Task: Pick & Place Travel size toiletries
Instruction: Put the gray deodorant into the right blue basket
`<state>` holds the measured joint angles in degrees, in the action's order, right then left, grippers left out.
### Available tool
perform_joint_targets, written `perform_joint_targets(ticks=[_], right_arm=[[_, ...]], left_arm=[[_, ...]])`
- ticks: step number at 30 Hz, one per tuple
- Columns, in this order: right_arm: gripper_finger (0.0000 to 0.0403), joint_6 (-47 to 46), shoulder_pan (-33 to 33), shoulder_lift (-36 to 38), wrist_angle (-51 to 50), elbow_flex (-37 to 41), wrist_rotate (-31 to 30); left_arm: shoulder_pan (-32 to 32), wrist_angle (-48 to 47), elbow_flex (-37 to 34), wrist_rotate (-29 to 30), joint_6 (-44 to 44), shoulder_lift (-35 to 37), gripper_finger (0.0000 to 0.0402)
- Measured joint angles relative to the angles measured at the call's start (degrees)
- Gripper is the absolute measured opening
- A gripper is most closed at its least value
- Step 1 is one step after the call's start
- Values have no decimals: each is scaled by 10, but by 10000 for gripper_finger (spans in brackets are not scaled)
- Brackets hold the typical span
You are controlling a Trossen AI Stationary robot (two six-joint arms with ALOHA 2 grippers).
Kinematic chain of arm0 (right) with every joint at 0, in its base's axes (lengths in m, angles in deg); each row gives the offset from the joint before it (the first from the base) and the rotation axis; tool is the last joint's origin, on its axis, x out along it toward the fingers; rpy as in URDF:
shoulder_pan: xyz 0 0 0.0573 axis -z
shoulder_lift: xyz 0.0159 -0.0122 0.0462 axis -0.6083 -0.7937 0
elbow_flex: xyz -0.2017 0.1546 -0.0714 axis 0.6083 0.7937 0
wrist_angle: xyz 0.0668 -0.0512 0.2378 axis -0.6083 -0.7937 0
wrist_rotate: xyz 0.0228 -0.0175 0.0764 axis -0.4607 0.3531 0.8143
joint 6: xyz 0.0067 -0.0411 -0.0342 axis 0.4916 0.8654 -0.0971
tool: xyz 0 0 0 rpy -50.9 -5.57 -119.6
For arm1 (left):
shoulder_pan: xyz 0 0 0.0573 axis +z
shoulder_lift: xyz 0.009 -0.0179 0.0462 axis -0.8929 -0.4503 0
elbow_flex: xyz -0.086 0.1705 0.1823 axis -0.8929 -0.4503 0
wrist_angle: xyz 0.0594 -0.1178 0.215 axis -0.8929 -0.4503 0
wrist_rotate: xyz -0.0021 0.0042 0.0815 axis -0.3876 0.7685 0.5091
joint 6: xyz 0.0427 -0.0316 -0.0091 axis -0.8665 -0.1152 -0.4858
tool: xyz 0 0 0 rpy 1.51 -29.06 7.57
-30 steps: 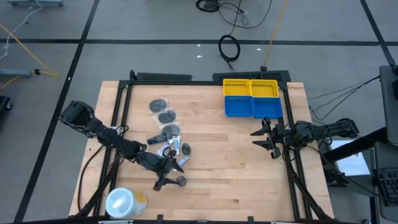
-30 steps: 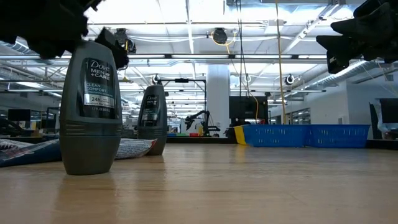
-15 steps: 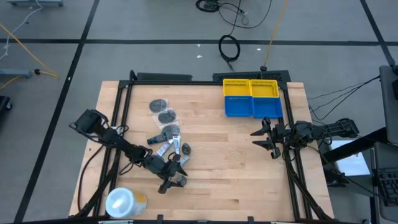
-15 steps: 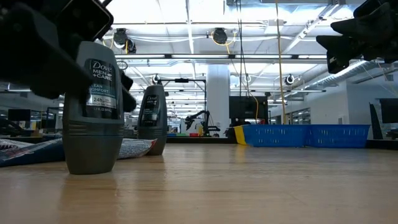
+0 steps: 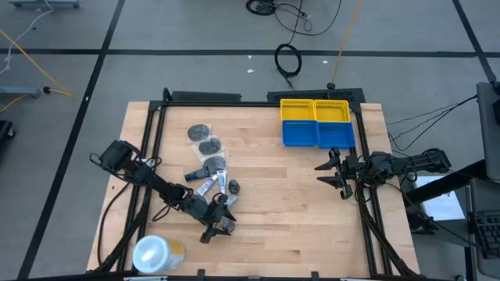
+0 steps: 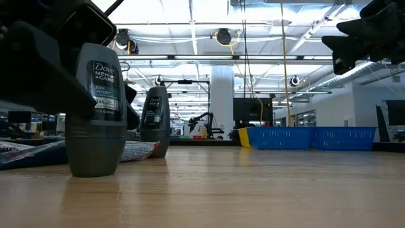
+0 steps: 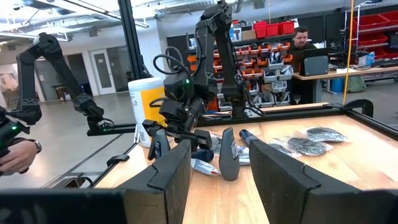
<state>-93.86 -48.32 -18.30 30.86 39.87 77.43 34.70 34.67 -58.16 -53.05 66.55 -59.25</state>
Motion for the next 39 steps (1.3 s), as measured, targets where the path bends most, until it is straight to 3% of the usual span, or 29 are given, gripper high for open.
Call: perform_joint_targets(ticks=[6,12,19,27,31,35,39], right_arm=[[155,0,0,0,0,0,0],[155,0,0,0,0,0,0],[155,0,0,0,0,0,0],[155,-5,0,0,0,0,0],[155,-40,0,-2,5,0,-9],[155,-51,0,-19,30,0,-16],[155,-52,0,-53,62,0,-16]], left_arm=[[0,3,0,0,-14,0,247],[0,6,0,0,-38,0,192],[1,10,0,2,-50,0,192],[18,108,2,3,-47,0,192],[44,112,22,3,-17,0,192],[83,71,68,-26,20,0,192],[119,-48,148,-61,13,0,192]])
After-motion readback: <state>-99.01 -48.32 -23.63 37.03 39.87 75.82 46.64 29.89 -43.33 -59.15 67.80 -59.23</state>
